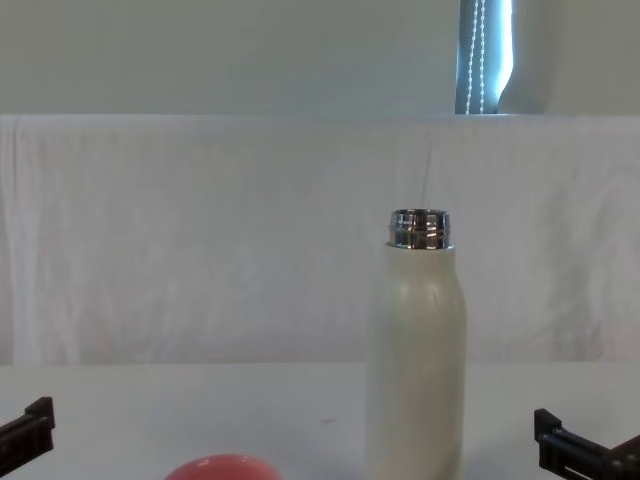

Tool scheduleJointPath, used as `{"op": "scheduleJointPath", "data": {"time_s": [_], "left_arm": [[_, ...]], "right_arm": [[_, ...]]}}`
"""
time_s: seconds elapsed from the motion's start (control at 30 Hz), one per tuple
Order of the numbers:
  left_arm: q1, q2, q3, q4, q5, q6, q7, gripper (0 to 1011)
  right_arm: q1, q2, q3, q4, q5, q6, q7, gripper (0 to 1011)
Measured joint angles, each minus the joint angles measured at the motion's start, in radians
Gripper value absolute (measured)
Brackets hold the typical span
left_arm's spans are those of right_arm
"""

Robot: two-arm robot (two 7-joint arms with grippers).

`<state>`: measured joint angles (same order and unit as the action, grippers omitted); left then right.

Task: Grasp the thermos with one hand and pour water into the cup lid.

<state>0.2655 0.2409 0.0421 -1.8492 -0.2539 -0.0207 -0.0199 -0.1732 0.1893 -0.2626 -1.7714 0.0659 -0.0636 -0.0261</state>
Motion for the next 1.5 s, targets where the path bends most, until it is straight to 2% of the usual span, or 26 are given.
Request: {"op": "scheduleJointPath", "data": {"time_s": [0.77, 1.23, 1.5], "left_arm": [[0.000, 0.000, 0.000, 0.000, 0.000, 0.000, 0.000, 1001], [0.000, 0.000, 0.000, 0.000, 0.000, 0.000, 0.000, 1001], [0.000, 0.000, 0.000, 0.000, 0.000, 0.000, 0.000, 1001]], "right_arm": [[0.000, 0.000, 0.000, 0.000, 0.000, 0.000, 0.000, 1003], [0.034, -0.017, 0.002, -0.005, -0.008, 0.027, 0.099, 1003], [0.065, -0.044, -0.008, -0.002, -0.001, 0.052, 0.155, 1003]]}}
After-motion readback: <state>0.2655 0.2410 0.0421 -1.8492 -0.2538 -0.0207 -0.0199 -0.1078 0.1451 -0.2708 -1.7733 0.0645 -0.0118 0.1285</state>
